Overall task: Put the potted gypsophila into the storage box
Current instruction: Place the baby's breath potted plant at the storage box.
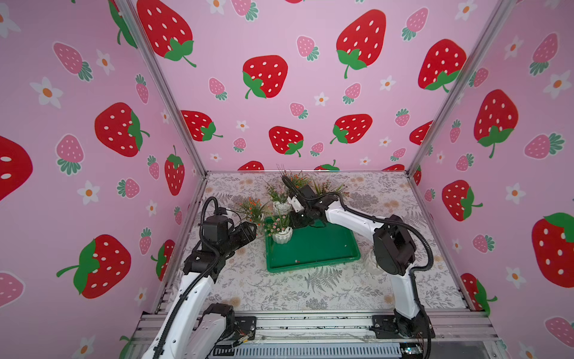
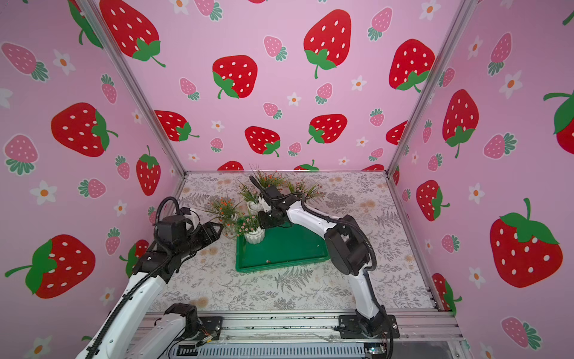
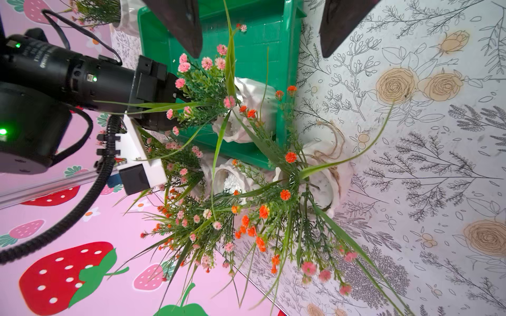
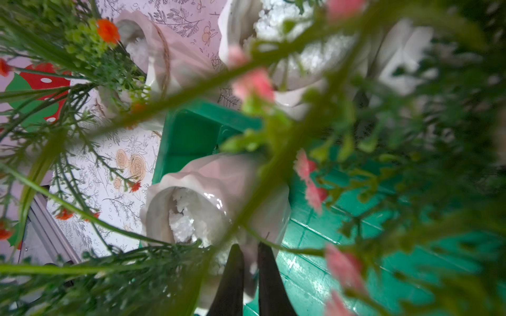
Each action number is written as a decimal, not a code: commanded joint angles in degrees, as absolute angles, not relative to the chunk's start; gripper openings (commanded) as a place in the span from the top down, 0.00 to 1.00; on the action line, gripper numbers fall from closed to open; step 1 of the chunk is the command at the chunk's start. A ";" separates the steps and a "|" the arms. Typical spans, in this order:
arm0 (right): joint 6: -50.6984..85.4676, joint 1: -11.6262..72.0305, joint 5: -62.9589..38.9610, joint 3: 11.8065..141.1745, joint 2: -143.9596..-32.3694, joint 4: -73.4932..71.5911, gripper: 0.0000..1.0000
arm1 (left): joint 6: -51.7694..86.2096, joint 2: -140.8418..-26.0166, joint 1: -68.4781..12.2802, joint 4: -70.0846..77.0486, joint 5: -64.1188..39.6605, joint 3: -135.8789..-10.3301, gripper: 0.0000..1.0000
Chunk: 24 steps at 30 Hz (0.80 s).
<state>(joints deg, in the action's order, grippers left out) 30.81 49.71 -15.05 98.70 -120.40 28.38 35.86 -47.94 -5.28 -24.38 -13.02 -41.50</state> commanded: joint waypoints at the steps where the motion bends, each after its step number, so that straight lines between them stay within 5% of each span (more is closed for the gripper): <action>1: 31.47 50.15 -16.81 101.34 -119.97 26.54 0.89 | 36.31 -47.73 -4.77 -24.11 -13.60 -41.31 0.30; 17: 27.55 47.64 -15.77 89.76 -106.59 23.70 0.58 | 35.73 -44.49 3.59 -30.63 -21.81 -44.38 0.29; 24: 24.11 40.02 -18.60 77.68 -95.24 19.85 0.55 | 32.64 -46.33 9.17 -34.85 -24.99 -47.49 0.35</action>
<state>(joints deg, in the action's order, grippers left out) 26.24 43.07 -17.37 80.88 -97.58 21.76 34.22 -45.69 7.40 -31.75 -22.15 -44.62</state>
